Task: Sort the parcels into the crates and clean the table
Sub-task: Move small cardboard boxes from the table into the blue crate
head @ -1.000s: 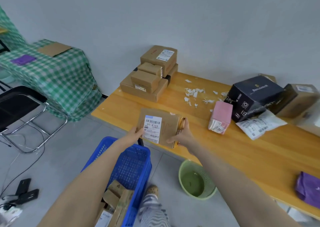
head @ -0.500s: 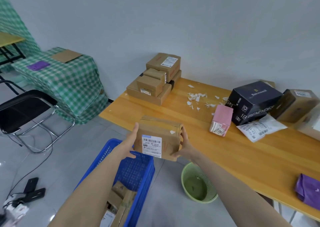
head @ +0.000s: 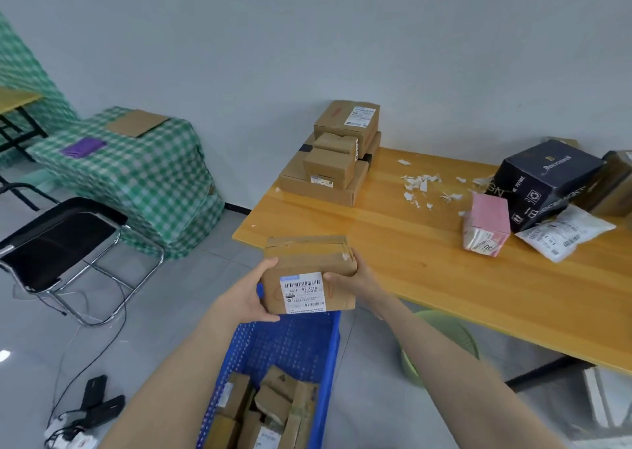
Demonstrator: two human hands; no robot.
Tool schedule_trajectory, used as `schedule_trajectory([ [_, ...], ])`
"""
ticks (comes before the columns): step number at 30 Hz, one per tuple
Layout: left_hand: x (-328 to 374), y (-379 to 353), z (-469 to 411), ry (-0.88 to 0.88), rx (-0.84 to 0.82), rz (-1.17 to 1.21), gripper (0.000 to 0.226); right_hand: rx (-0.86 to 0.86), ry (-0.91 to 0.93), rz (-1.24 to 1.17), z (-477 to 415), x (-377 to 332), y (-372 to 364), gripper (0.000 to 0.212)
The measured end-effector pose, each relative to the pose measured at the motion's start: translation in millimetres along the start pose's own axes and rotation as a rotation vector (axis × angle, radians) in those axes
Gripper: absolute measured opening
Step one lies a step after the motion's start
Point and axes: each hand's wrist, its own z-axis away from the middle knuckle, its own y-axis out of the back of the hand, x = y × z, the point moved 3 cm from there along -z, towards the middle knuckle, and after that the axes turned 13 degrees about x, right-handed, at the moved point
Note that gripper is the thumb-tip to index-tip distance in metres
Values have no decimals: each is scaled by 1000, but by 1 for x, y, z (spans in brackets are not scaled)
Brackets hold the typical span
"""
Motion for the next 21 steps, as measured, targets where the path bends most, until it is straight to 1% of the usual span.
schedule_trajectory([
  [2,6,24,-9,29,19,77,54,146,47,12,3,-13,-25,88],
  [4,13,43,-18,19,70,78,55,247,104,-68,3,-23,-44,74],
  [7,26,75,-28,-8,98,40,66,398,168,-90,4,-41,-71,38],
  [9,30,82,-32,-3,81,50,64,492,159,-60,4,-46,-76,24],
  [12,34,84,-38,3,23,12,49,635,104,-13,5,-45,-79,15],
  [13,35,82,-41,5,8,3,48,673,90,-1,4,-43,-78,13],
  [16,43,67,-51,24,-25,-52,57,779,67,8,1,-37,-64,10],
  [19,57,41,-63,45,-52,-90,58,842,31,-6,-13,-32,-39,13],
  [21,59,35,-66,41,-65,-96,66,865,-20,-55,-20,-28,-26,15],
])
